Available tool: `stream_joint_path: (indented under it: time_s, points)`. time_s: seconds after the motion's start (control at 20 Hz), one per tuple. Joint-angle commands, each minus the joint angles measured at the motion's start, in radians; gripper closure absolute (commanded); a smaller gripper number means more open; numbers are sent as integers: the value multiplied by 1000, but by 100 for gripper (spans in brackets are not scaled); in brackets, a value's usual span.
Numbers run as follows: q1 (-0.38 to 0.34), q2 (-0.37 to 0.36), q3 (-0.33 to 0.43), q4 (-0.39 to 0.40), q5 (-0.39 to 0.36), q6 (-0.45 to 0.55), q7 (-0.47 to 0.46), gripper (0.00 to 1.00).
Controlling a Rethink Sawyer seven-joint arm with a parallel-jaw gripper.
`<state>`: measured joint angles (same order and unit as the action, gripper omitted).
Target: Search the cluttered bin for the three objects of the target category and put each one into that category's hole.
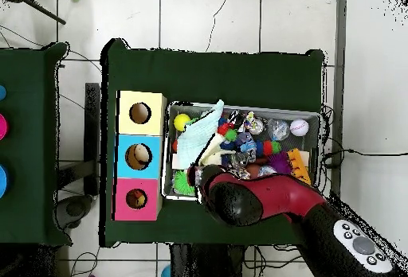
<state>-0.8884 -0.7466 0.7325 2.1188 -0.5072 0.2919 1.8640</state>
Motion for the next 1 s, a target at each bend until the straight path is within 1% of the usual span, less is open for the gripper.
stream_joint_path:
  time_s: [0.05,0.25,0.35,0.45,0.55,0.65,0.75,0.9,1.0]
  points:
    - [-28,-53,-32,7,-30,17,16,100]
    - [-50,-108,-91,-82,-216,134,-198,100]
    - [-54,-132,-110,-123,-288,202,-275,100]
    - [-66,-145,-110,-153,-343,256,-326,100]
    - [-91,-145,-88,-172,-386,279,-370,100]
    - [-110,-141,-58,-180,-434,313,-435,100]
    - [-120,-136,-40,-188,-471,332,-461,100]
    - [-142,-122,-9,-190,-493,337,-464,100]
    - [-157,-113,10,-202,-491,352,-483,100]
